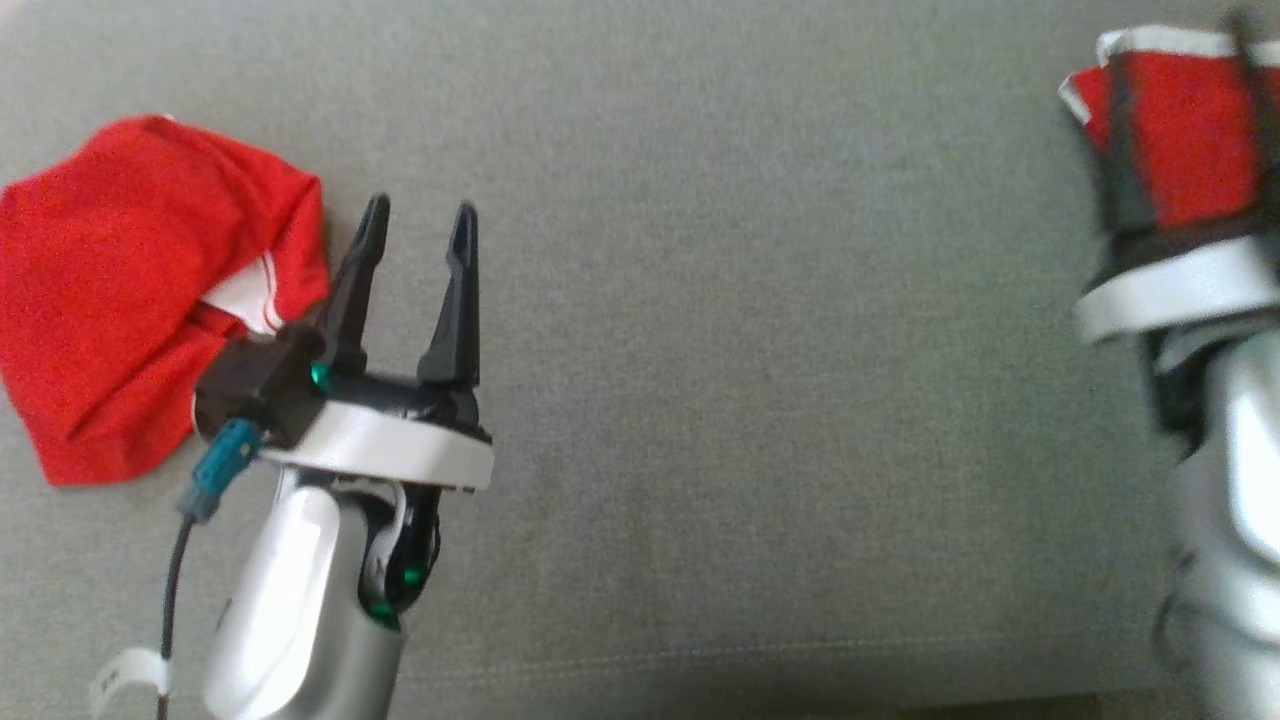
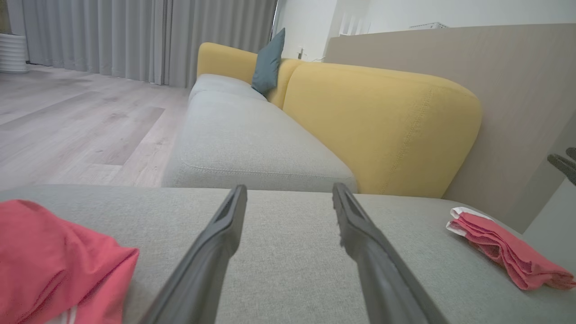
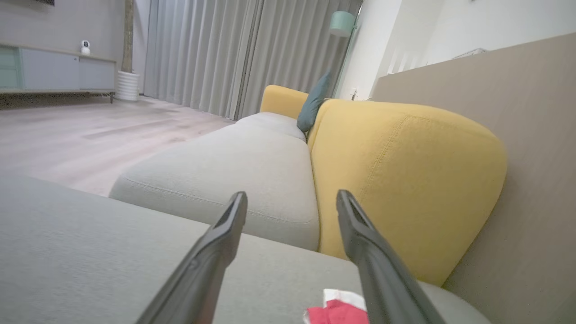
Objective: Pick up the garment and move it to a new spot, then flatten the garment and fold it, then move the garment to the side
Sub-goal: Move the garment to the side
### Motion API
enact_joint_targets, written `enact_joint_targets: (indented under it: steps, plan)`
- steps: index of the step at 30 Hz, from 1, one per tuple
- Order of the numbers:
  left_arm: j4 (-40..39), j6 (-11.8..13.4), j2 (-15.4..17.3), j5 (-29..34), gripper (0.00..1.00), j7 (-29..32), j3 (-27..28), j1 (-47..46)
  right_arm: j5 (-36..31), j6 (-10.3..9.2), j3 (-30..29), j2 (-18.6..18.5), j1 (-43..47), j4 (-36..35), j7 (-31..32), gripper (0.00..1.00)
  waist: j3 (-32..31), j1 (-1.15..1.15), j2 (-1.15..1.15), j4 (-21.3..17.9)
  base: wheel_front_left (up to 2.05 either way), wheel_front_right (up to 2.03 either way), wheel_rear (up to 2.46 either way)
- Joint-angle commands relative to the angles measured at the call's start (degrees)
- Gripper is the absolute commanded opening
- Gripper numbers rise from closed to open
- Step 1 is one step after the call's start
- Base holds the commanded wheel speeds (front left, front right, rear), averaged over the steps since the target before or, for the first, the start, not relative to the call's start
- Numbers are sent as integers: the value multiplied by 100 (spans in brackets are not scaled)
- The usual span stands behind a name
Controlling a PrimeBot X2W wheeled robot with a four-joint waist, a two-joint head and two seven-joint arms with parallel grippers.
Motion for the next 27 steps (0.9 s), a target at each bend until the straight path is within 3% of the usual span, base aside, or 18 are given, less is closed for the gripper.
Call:
enact_joint_targets:
  steps: [1,5,9,17,27]
  plan:
    - [-196,53,62,-60,100,-29,221,34,46,20,156,180,231,-175,-136,100,-318,0,0,85,0,0,0]
    - [-229,115,62,-76,100,-29,292,288,57,20,238,681,669,-173,-367,100,-642,0,0,139,0,0,0]
    - [-226,99,62,-56,100,-29,323,512,104,20,278,855,1046,-101,-478,100,-859,0,0,168,0,0,0]
    - [-244,84,62,45,100,-29,353,1009,738,20,405,916,1814,-180,-614,100,-1177,0,0,165,0,0,0]
    - [-467,164,62,83,100,-29,337,1182,1038,20,334,917,2153,-500,-634,100,-1231,0,0,159,0,0,0]
